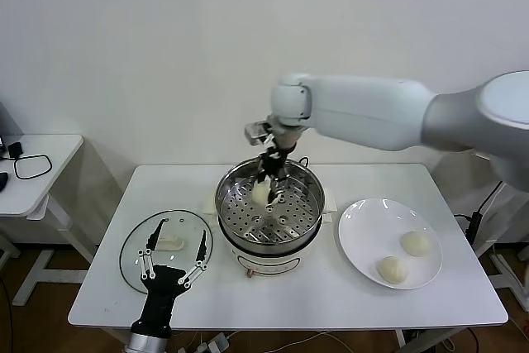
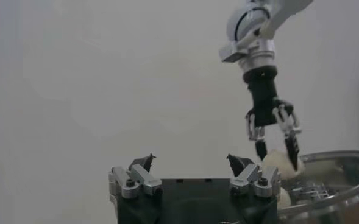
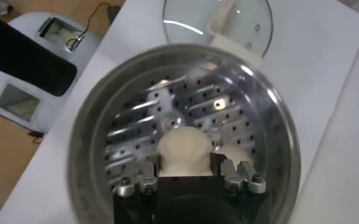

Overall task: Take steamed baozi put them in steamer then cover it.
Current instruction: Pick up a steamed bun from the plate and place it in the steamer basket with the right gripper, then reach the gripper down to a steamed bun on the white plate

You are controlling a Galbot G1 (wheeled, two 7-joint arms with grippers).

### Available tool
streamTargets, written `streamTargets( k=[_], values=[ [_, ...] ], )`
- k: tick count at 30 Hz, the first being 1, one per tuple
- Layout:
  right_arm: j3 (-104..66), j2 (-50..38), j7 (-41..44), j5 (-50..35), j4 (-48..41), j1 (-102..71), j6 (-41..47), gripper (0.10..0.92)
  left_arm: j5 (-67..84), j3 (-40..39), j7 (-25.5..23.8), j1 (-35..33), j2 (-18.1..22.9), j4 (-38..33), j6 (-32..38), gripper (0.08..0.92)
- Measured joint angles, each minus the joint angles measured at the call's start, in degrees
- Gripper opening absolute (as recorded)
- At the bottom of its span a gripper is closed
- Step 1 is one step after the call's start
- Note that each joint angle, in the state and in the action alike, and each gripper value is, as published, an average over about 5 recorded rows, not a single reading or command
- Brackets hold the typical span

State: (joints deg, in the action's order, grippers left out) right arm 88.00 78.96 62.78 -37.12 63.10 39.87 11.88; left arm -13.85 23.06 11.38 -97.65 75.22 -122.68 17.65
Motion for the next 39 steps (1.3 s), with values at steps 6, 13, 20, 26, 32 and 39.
streamTargets(
  k=[6,13,20,26,32,39],
  values=[
    [0.34,2.88,-1.47,-0.45,-2.09,-2.13,0.20,0.585,0.00,-0.11,0.01,-0.01,-0.03,0.05,0.05,0.823],
    [0.60,5.09,-2.59,-0.63,-3.71,-3.74,0.36,0.591,0.00,0.03,0.08,-0.14,-0.23,0.29,0.42,0.823],
    [0.85,6.14,-3.37,-0.32,-4.56,-4.85,0.67,0.685,0.03,0.24,0.20,-0.38,-0.25,0.42,0.98,0.823],
    [0.52,5.67,-3.61,0.26,-3.96,-4.77,0.99,0.811,0.17,0.49,0.24,-0.29,-0.41,0.75,1.30,0.823],
    [-0.63,2.39,-2.86,1.40,-1.09,-3.06,1.24,0.822,0.19,0.34,0.21,-0.10,-0.48,0.92,1.39,0.823],
    [-2.93,-7.52,0.88,4.15,5.38,1.24,0.12,0.823,-0.06,-0.11,-0.13,-0.03,-0.20,0.44,1.14,0.823]
  ],
)
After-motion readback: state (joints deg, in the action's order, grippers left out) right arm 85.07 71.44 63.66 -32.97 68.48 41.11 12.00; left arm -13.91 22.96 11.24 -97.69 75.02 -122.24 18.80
